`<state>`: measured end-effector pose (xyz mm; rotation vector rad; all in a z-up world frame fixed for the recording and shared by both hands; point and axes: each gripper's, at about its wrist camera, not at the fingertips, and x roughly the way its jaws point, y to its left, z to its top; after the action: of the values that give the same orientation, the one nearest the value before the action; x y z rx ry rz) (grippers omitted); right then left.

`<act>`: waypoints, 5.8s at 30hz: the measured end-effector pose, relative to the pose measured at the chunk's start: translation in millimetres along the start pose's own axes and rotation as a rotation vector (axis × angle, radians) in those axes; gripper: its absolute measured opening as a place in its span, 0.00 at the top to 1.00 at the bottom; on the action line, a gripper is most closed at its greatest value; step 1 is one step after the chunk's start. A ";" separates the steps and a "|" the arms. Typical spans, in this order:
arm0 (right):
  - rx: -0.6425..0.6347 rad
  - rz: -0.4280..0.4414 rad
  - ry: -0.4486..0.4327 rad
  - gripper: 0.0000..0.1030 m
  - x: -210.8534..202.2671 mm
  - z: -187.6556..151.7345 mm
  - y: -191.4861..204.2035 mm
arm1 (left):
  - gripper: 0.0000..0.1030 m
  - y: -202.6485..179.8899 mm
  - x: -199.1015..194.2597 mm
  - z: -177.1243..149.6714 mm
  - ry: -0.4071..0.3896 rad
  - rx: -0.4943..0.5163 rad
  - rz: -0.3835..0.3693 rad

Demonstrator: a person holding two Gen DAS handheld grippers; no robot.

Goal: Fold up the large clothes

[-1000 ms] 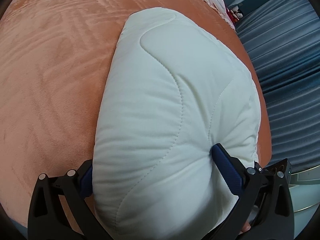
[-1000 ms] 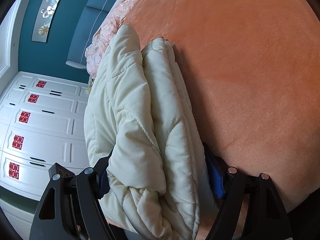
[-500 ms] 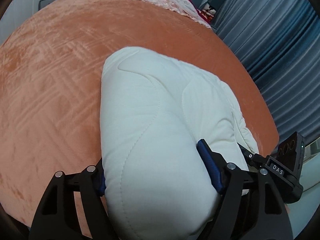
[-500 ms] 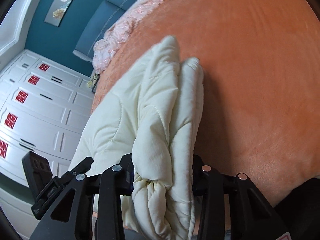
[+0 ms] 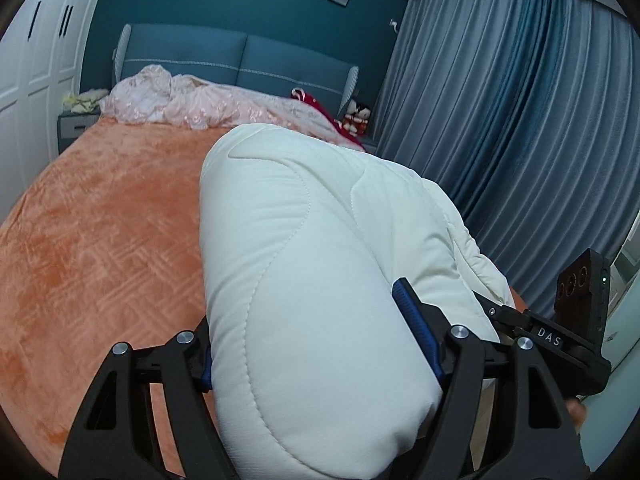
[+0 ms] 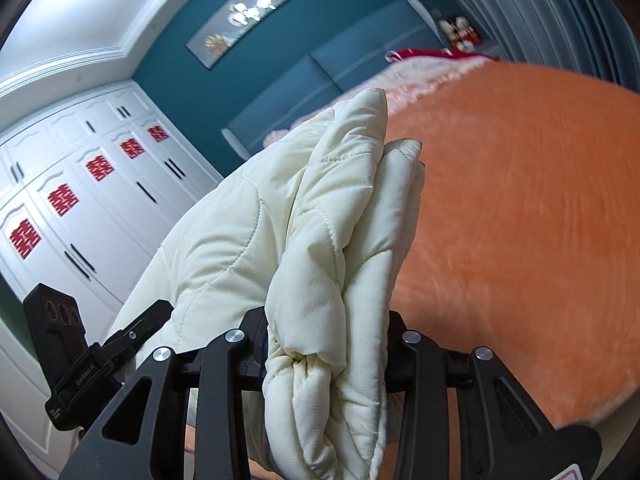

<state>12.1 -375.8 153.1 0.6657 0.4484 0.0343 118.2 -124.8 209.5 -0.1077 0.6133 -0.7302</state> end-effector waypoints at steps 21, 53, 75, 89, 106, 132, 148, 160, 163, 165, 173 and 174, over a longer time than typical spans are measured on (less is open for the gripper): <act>-0.304 0.169 -0.186 0.65 15.2 64.4 180.0 | 0.31 75.7 -126.2 103.6 -0.394 0.090 -0.004; -0.191 -0.020 0.227 0.64 307.6 -31.0 110.4 | 0.30 304.8 80.3 18.3 -0.048 -0.194 0.057; -0.154 -0.170 0.398 0.42 293.9 -93.2 47.3 | 0.13 310.5 88.2 -74.7 0.184 -0.235 0.370; -0.536 -0.325 0.484 0.96 296.2 -125.4 115.4 | 0.13 258.4 89.2 -51.2 0.349 -0.153 0.681; -0.468 -0.417 0.583 1.00 346.6 -143.3 76.0 | 0.10 271.5 131.9 -75.3 0.426 -0.198 0.691; -0.501 -0.291 0.311 0.27 187.8 -163.6 76.2 | 0.05 193.2 61.3 -131.3 0.232 -0.158 0.702; -0.427 -0.335 0.231 0.16 169.5 -239.8 11.0 | 0.05 192.4 57.2 -217.8 0.154 -0.222 0.738; -0.492 -0.344 0.257 0.15 178.4 -251.5 21.0 | 0.05 184.0 61.4 -225.2 0.155 -0.155 0.734; -0.504 -0.349 0.265 0.13 180.9 -253.7 24.0 | 0.05 187.0 62.0 -225.4 0.159 -0.156 0.732; -0.511 -0.351 0.269 0.11 182.2 -256.3 26.3 | 0.05 186.4 62.9 -226.0 0.164 -0.156 0.734; -0.514 -0.353 0.277 0.09 183.8 -258.3 26.8 | 0.05 185.4 65.6 -226.8 0.171 -0.150 0.741; -0.514 -0.353 0.278 0.09 183.8 -258.5 26.6 | 0.05 185.5 65.5 -226.8 0.172 -0.150 0.741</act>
<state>74.6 -170.9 -82.3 0.0679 0.7865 -0.0916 139.1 -2.7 -64.0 0.0479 0.8050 0.0261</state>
